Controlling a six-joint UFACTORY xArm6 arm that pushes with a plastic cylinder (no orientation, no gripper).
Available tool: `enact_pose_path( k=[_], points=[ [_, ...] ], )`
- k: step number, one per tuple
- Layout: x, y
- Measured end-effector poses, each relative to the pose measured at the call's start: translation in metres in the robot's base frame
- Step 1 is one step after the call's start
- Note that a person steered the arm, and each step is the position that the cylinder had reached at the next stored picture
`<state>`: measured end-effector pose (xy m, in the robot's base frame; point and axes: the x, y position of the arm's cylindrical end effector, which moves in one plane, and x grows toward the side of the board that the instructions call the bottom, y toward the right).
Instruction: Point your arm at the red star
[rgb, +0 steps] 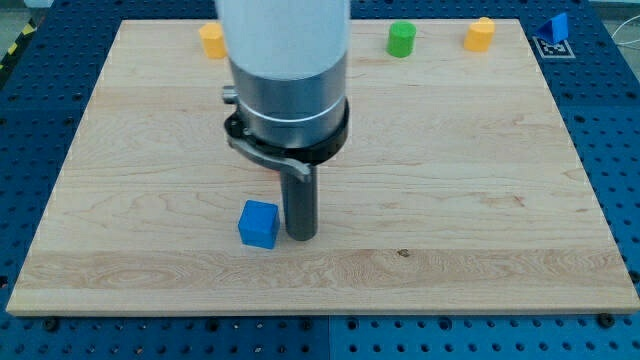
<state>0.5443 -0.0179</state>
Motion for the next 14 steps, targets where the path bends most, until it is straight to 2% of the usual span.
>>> enact_pose_path(
  k=[1, 3, 5, 6, 7, 8, 10, 12, 13, 14],
  points=[
    [-0.007, 0.011],
    [-0.078, 0.037],
    [-0.113, 0.076],
    [-0.107, 0.091],
    [-0.079, 0.123],
    [-0.048, 0.130],
    [-0.014, 0.107],
    [-0.024, 0.108],
    [-0.046, 0.128],
    [-0.076, 0.119]
  ],
)
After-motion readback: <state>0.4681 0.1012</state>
